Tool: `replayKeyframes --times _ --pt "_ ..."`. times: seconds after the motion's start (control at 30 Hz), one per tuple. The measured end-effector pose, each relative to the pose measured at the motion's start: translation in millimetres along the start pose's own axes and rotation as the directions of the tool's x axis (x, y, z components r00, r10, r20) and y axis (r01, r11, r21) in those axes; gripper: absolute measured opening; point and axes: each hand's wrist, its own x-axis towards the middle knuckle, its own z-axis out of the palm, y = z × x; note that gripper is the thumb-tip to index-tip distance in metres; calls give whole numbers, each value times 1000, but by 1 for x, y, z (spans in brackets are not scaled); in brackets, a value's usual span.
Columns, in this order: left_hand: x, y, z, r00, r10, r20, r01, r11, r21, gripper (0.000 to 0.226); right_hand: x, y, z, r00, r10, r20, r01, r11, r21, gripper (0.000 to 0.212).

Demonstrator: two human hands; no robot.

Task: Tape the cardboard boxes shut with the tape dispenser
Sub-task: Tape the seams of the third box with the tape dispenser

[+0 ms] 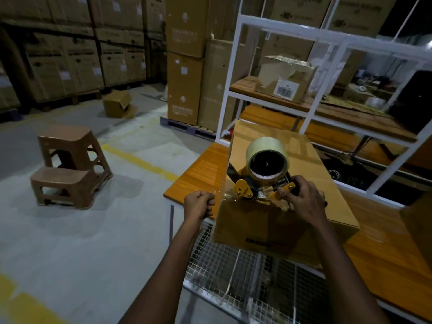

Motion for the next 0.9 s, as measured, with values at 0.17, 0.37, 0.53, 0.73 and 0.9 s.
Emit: replayKeyframes --times 0.17,0.37,0.53,0.73,0.9 --pt "0 -10 1 997 -58 52 58 998 -4 19 -4 -1 1 998 -56 28 57 998 -37 84" --pt "0 -19 4 992 -72 102 63 994 90 28 -3 3 3 997 -55 49 57 997 -53 87" --pt "3 -18 -1 989 -32 142 -6 966 259 31 -4 -1 1 998 -48 47 50 998 -49 83" --pt "-3 -35 -16 991 101 84 -131 837 532 20 -4 -3 0 999 -40 32 42 998 -56 87" --pt "-16 -27 -1 878 461 129 -473 792 387 49 -6 -2 2 999 -28 26 29 999 -33 84"
